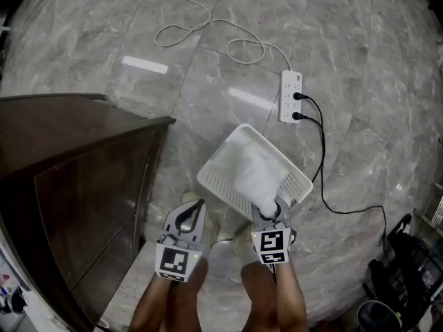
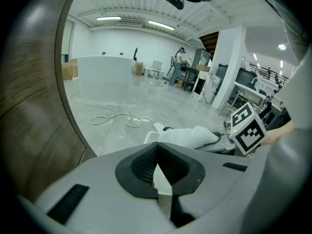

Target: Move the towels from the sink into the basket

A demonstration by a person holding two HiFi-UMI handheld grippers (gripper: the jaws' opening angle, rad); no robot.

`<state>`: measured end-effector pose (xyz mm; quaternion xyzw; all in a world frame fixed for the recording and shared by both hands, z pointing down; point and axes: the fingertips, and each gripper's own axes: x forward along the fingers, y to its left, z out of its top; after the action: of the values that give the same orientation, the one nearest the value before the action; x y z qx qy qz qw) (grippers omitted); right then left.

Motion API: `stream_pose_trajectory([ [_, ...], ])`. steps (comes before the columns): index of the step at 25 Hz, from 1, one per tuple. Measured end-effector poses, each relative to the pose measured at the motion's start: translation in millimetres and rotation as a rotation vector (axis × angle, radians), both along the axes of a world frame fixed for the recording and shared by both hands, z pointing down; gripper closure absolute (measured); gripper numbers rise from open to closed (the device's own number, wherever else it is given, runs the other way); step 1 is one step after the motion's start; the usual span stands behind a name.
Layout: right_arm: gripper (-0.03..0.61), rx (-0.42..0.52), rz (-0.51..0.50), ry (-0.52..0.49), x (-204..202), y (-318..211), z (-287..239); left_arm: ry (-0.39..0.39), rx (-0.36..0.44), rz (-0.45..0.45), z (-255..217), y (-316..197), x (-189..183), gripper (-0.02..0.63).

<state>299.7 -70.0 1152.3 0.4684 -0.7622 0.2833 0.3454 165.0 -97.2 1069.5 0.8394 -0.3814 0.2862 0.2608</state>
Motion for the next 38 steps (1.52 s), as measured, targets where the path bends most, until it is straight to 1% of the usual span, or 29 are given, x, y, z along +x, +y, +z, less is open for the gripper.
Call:
stream_pose_trajectory([
  [2, 0.447, -0.033, 0.007, -0.012, 1, 4, 8, -0.002, -0.003, 0.009, 4, 3, 1, 0.604],
  [3, 0.418, -0.061, 0.014, -0.021, 1, 6, 13, 0.000, -0.008, 0.005, 4, 4, 1, 0.604],
  [4, 0.354, -0.089, 0.025, -0.031, 1, 9, 18, 0.002, -0.016, -0.004, 4, 4, 1, 0.604],
  [5, 0.265, -0.107, 0.040, -0.037, 1, 11, 22, 0.005, -0.027, -0.017, 4, 4, 0, 0.604],
  [6, 0.217, -0.108, 0.057, -0.036, 3, 11, 24, 0.006, -0.031, -0.023, 3, 4, 0, 0.604],
  [8, 0.194, -0.081, 0.083, -0.018, 9, 11, 23, -0.001, -0.010, 0.006, 5, 5, -1, 0.604],
  [9, 0.192, -0.071, 0.088, -0.012, 11, 11, 22, -0.002, -0.009, 0.008, 5, 5, -1, 0.604],
  [12, 0.192, -0.064, 0.090, -0.016, 11, 12, 21, 0.011, -0.038, -0.035, 1, 3, 3, 0.604],
  [14, 0.192, -0.058, 0.090, -0.015, 11, 12, 20, 0.013, -0.037, -0.035, 0, 4, 5, 0.604],
  [18, 0.192, -0.044, 0.083, -0.015, 11, 10, 8, 0.005, -0.012, -0.007, -9, 4, 6, 0.604],
  [22, 0.192, -0.025, 0.075, -0.029, 9, 2, -21, 0.003, 0.018, 0.006, -36, -2, 7, 0.604],
  [25, 0.193, 0.001, 0.067, -0.028, 10, -6, -51, 0.013, 0.024, -0.019, -67, -13, 10, 0.604],
  [28, 0.195, 0.019, 0.074, -0.049, 8, -14, -90, 0.014, 0.072, 0.007, -103, -22, 13, 0.604],
  [33, 0.250, 0.096, 0.101, -0.045, 16, -35, -169, 0.004, 0.180, 0.076, -166, -36, 20, 0.604],
  [38, 0.307, 0.176, 0.143, -0.064, 24, -52, -257, 0.018, 0.242, 0.085, -242, -49, 29, 0.604],
])
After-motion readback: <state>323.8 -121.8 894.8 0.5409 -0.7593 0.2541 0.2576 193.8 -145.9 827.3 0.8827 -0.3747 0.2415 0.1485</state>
